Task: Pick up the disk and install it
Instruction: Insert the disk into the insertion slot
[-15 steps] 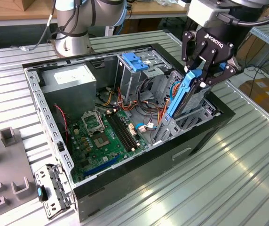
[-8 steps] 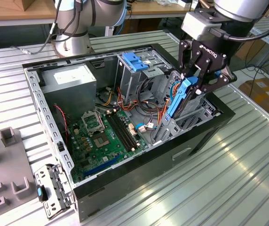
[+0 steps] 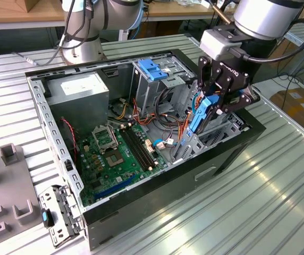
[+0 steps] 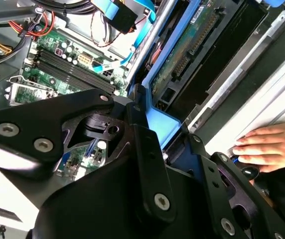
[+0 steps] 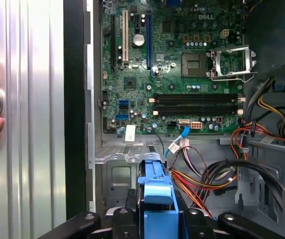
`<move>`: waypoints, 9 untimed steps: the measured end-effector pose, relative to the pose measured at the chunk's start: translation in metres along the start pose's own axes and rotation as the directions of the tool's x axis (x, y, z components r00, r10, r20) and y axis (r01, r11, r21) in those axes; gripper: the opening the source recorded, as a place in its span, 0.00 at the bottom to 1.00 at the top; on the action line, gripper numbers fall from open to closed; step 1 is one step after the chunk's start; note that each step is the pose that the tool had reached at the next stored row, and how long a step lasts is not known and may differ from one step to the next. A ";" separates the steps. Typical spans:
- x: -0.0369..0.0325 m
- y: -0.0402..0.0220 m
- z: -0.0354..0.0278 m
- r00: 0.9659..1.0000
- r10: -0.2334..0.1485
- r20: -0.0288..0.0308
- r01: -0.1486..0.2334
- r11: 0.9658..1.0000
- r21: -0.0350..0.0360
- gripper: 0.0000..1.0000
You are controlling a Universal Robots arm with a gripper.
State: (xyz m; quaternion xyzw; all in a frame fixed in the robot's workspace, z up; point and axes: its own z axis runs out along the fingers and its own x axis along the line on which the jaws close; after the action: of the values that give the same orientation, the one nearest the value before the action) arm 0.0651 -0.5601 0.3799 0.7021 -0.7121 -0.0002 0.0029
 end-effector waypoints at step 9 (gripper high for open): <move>0.0000 0.0000 0.0065 1.000 0.000 0.000 0.000 1.000 0.000 0.38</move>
State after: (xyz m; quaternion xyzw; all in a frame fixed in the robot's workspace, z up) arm 0.0651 -0.5600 0.3733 0.7021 -0.7121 -0.0002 0.0029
